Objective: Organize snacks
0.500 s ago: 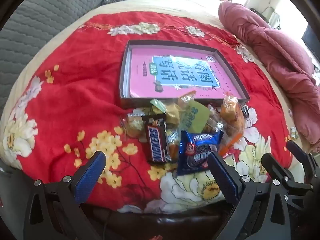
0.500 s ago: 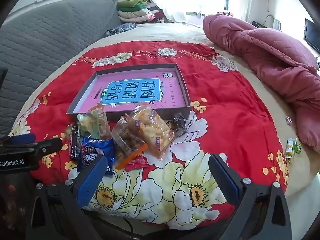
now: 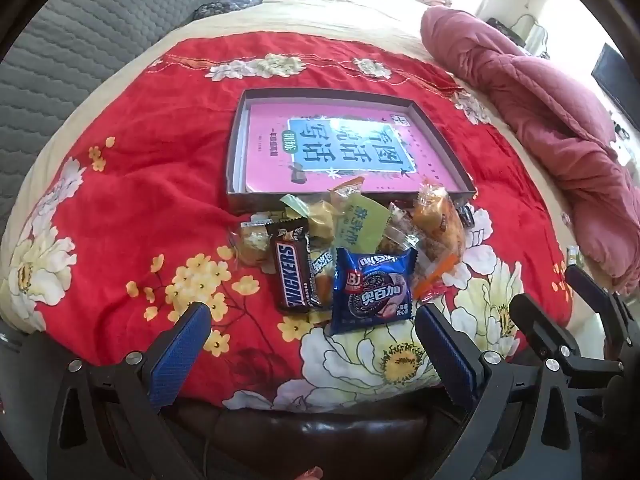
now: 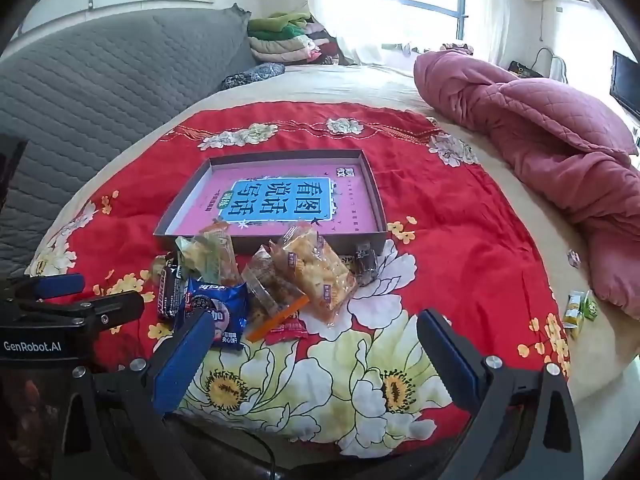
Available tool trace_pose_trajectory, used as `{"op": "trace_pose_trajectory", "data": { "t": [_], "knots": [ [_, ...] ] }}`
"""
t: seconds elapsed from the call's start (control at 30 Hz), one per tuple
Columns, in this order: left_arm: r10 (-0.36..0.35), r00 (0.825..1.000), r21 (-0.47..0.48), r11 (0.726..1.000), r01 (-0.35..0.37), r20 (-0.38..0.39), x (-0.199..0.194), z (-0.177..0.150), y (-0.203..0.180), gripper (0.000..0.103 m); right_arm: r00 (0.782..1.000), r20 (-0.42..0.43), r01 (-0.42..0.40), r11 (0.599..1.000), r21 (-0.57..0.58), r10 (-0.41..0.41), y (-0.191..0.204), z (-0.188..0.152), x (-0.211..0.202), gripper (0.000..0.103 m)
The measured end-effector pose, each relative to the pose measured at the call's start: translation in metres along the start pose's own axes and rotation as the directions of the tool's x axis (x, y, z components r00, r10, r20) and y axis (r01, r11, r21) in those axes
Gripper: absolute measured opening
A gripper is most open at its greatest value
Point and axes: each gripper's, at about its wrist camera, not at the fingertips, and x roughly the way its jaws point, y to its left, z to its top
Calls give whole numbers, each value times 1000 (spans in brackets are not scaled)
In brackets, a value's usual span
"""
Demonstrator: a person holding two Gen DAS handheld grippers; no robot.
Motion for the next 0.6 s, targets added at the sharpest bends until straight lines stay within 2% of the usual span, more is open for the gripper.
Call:
{"op": "trace_pose_trajectory", "data": {
  "t": [0.6],
  "knots": [
    [16,1000,-3,1000,-16,-10,5,0,1,102,1000,-10,6,1000,-17,-7,-1,0,0,102]
  ]
}}
